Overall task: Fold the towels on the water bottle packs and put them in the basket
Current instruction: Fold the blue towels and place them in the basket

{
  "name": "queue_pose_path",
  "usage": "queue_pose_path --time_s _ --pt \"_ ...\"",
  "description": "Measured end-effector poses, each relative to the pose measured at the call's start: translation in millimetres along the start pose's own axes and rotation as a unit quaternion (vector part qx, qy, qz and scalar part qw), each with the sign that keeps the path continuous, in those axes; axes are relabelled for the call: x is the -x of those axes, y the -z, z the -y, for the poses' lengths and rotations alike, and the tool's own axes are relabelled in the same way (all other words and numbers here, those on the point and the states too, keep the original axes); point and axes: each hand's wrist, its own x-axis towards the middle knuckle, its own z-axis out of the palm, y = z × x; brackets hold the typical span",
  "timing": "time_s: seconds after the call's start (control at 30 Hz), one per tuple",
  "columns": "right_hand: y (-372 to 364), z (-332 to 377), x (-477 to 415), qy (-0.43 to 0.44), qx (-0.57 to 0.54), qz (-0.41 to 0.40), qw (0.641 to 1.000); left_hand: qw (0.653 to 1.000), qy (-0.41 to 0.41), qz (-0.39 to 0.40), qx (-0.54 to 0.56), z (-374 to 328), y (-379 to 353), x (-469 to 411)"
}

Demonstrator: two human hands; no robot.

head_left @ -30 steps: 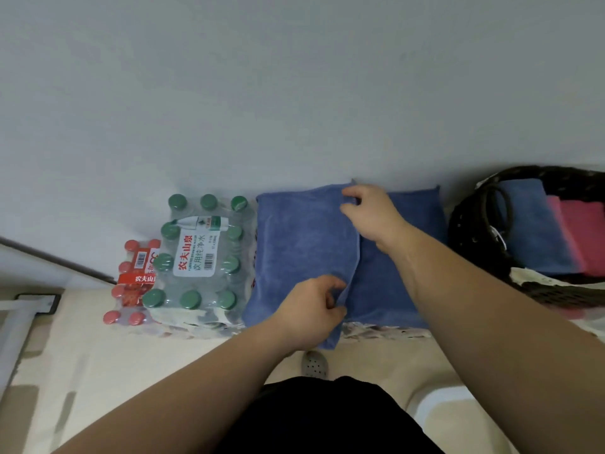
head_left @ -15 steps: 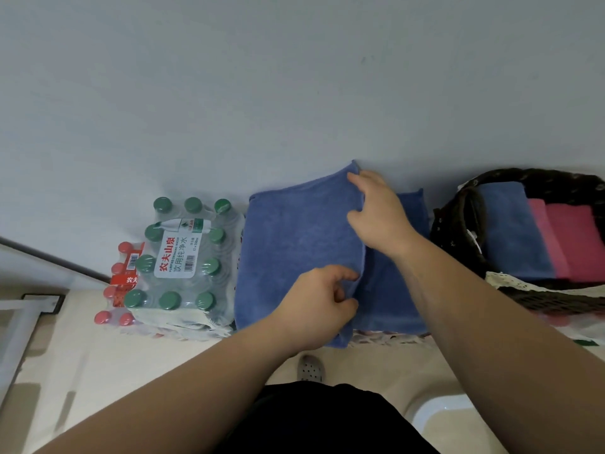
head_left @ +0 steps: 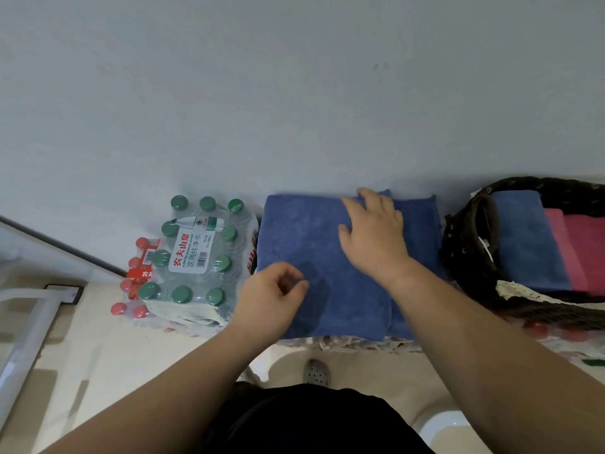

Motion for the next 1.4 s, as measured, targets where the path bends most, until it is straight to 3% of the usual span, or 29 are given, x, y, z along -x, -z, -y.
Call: queue_pose_path --time_s 0.07,0.17,0.27,0.4,0.53,0.77,0.97,1.13,1.4 --pt "-4.3 30.4 -2.6 0.058 -0.034 0.033 0.997 0.997 0.043 -0.064 -0.009 14.3 15.7 3.6" --pt "-17.3 73.4 -11.8 0.117 -0.053 0.097 0.987 0.993 0.095 -0.07 -0.021 34.7 22.7 9.3" --pt "-28.6 105.2 -23.1 0.124 -0.018 0.154 0.98 0.995 0.076 -0.035 -0.051 49.4 17.2 15.3" --pt "-36.4 125.6 -34.6 0.098 0.079 0.205 0.971 0.995 0.047 -0.068 -0.048 54.3 13.8 12.4" --pt "-39.4 129.8 -38.0 0.083 0.119 0.163 0.976 0.997 0.056 -0.055 0.007 46.4 16.2 12.9" --pt "-42.5 131.1 -27.3 0.038 0.002 0.084 0.996 0.963 0.146 -0.006 0.226 43.5 27.7 17.7" --pt "-45.5 161.2 -15.4 -0.007 -0.048 0.078 0.996 0.967 0.162 0.05 0.191 75.1 44.4 9.1" --pt "-54.9 208.4 -16.8 -0.027 -0.082 0.089 0.992 0.989 0.132 0.004 0.071 107.5 83.6 0.3" --pt "-91.5 305.9 -28.5 -0.017 -0.127 0.111 0.986 0.985 0.158 -0.001 0.066 165.9 165.6 -6.5"
